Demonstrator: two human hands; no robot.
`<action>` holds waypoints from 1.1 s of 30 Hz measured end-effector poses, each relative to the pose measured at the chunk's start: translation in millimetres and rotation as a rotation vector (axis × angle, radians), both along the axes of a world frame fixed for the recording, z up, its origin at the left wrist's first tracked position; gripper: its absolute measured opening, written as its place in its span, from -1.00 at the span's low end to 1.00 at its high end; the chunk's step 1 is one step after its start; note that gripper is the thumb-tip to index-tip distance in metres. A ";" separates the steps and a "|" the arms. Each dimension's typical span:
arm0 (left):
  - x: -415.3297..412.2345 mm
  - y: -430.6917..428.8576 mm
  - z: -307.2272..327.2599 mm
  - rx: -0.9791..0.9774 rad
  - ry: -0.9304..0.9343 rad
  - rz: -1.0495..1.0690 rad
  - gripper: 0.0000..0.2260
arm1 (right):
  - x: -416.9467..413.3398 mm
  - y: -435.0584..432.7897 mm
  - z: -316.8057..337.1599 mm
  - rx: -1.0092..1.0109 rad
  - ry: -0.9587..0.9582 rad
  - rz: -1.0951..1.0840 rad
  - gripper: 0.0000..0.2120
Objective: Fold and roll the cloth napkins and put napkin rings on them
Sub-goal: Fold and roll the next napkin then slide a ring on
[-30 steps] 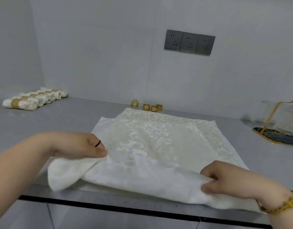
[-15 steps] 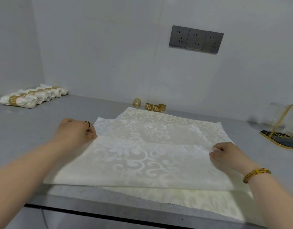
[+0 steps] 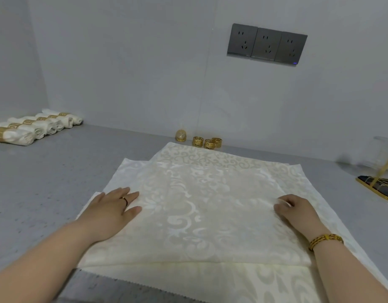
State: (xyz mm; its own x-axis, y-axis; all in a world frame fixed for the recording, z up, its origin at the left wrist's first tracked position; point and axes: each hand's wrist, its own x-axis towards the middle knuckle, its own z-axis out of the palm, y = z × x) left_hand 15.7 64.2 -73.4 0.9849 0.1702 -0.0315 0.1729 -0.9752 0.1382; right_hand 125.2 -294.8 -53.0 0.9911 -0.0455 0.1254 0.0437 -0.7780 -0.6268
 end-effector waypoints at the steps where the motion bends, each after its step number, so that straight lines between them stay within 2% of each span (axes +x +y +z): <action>1: -0.4 -0.3 0.0 -0.001 -0.002 -0.003 -0.53 | -0.7 -2.5 0.3 0.029 0.010 -0.027 -0.75; 3: -1.3 -1.3 0.8 -0.006 -0.008 -0.003 -0.53 | -0.9 -6.5 -1.0 0.028 0.028 -0.079 -0.68; 8: -10.1 -10.5 7.5 -0.071 -0.118 -0.064 -0.51 | 2.6 -5.4 -4.5 -0.033 0.030 -0.113 -0.72; 9: -13.6 -17.6 11.8 -0.111 -0.124 -0.111 -0.37 | 3.6 -5.3 -4.6 -0.037 0.030 -0.119 -0.74; 11: -23.6 -38.0 17.4 -0.170 -0.078 -0.211 0.08 | 4.2 -4.9 -4.4 -0.037 0.027 -0.120 -0.78; 12: -27.1 -48.1 16.5 -0.162 -0.044 -0.248 0.19 | 4.9 -5.2 -4.9 -0.032 0.024 -0.120 -0.79; 16: -26.2 -72.0 4.5 -0.124 0.018 -0.360 0.21 | 7.6 -7.5 -6.8 -0.032 0.003 -0.136 -0.79; 23: -22.3 -76.0 -3.6 -0.053 0.035 -0.362 0.23 | 5.0 -2.8 -1.4 -0.060 0.017 -0.186 -0.64; 26: -21.8 -77.3 -3.7 -0.033 0.044 -0.350 0.23 | -6.8 7.9 6.7 -0.297 -0.072 -0.207 -0.54; 28: -21.2 -77.2 -4.3 -0.031 0.045 -0.347 0.22 | -20.3 28.5 6.3 -0.347 -0.242 -0.096 -0.54; 30: -21.8 -77.1 -5.5 -0.029 0.049 -0.345 0.22 | -43.1 57.3 0.5 -0.309 -0.398 0.154 -0.52; 31: -22.0 -77.2 -5.7 -0.030 0.049 -0.339 0.22 | -56.3 73.1 -3.4 -0.299 -0.394 0.320 -0.38; 33: -21.5 -76.7 -5.3 -0.033 0.054 -0.309 0.24 | -80.2 95.5 -8.5 -0.353 -0.196 0.591 -0.03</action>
